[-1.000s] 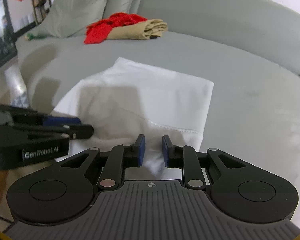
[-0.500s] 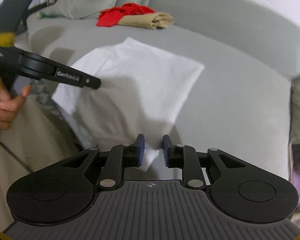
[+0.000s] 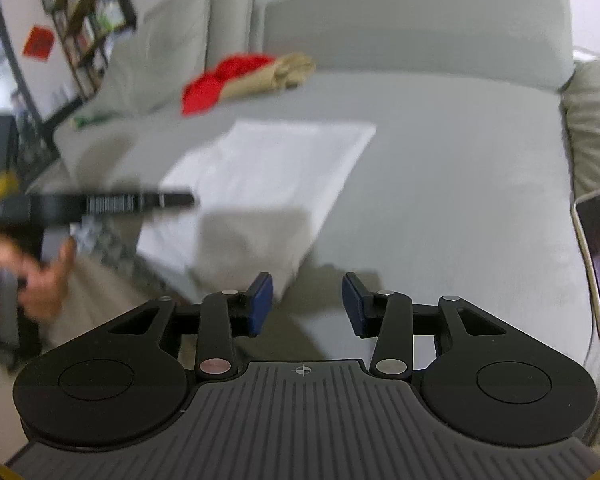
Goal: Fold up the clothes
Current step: 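Open both grippers and reach toward the edge of the folded white T-shirt, then close the left gripper on the shirt edge while the right gripper closes beside it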
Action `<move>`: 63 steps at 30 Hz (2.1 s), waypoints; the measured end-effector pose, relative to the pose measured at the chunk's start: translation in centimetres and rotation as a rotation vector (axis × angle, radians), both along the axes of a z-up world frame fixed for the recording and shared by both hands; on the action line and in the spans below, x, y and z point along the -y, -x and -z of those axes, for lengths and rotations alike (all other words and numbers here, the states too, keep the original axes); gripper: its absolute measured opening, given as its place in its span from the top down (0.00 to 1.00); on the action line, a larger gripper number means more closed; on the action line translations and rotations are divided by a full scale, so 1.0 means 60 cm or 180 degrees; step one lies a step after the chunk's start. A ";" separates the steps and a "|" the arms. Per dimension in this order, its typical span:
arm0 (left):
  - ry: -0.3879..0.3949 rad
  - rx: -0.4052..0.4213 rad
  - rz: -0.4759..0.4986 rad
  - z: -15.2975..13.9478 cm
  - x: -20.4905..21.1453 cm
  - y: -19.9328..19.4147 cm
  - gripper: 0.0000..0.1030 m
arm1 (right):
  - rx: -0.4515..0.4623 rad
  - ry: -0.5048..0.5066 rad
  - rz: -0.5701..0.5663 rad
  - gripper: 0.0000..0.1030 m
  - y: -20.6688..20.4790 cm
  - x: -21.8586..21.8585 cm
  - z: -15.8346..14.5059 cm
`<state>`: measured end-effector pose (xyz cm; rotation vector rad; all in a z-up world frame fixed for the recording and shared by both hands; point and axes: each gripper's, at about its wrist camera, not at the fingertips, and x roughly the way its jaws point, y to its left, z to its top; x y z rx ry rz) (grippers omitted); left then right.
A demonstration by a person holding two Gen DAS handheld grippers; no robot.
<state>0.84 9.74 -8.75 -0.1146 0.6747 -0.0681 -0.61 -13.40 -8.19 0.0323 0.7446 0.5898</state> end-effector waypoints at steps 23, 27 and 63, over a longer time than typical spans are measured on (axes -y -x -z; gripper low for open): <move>0.1163 0.0031 -0.0408 0.011 -0.142 0.074 0.59 | -0.0317 0.0214 -0.0086 0.40 -0.011 -0.008 -0.010; 0.1451 0.0000 -0.0661 0.016 -0.191 0.058 0.59 | -0.0375 -0.0117 0.0107 0.38 -0.047 0.003 -0.022; 0.2140 -0.0454 -0.0983 0.068 -0.270 -0.016 0.51 | -0.1428 -0.1016 0.0856 0.34 -0.254 0.015 0.054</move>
